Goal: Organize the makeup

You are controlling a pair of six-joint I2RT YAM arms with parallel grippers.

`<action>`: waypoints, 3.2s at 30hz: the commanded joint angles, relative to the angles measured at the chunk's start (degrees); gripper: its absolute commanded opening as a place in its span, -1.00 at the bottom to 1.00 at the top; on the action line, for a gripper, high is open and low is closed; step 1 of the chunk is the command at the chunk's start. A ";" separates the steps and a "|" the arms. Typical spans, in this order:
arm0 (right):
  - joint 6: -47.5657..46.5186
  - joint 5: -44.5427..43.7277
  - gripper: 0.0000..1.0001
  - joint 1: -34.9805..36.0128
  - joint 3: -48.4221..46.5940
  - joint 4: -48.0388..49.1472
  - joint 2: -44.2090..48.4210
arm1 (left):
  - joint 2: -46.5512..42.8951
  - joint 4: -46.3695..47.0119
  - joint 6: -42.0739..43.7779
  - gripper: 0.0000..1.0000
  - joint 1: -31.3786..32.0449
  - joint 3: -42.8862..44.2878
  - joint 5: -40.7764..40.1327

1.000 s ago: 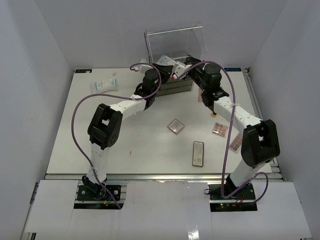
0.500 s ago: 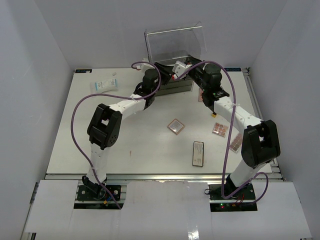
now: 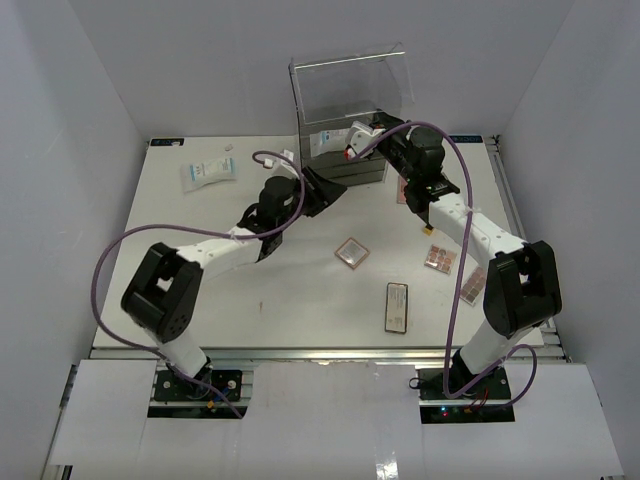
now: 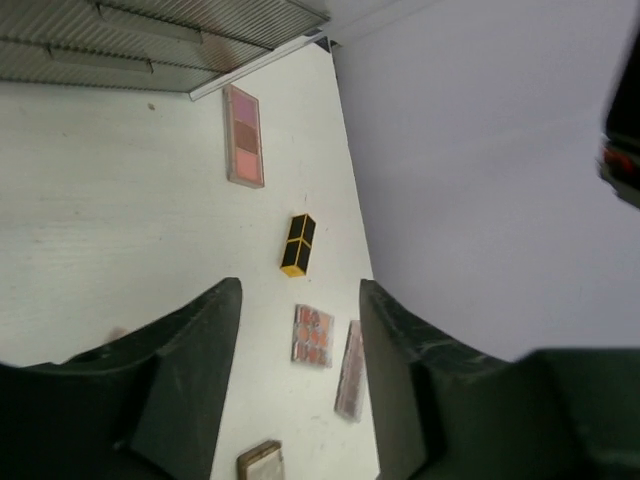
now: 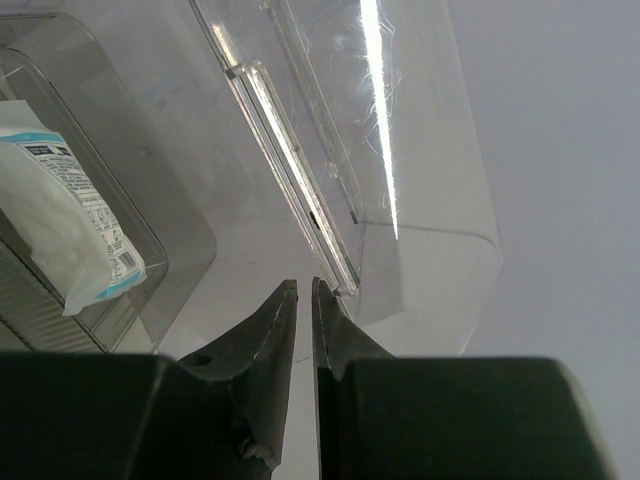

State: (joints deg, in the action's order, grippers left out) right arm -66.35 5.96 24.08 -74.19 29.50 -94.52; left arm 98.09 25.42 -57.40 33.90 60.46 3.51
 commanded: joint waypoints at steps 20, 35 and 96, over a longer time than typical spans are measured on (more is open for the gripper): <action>-0.62 -0.48 -0.64 0.89 -0.92 1.68 1.94 | 7.30 5.81 -16.31 0.42 -40.05 -7.87 8.04; -2.11 -0.51 -0.65 0.97 -0.68 1.62 0.74 | 23.34 2.80 -19.41 0.52 -43.05 9.08 5.58; -0.54 -0.54 -0.64 0.71 0.86 3.96 1.59 | -8.60 12.49 -0.41 -1.00 -12.63 -10.26 19.23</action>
State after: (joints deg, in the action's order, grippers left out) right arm -67.44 5.96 24.77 -71.37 28.47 -94.45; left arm 86.24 35.12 -59.68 16.89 43.78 24.09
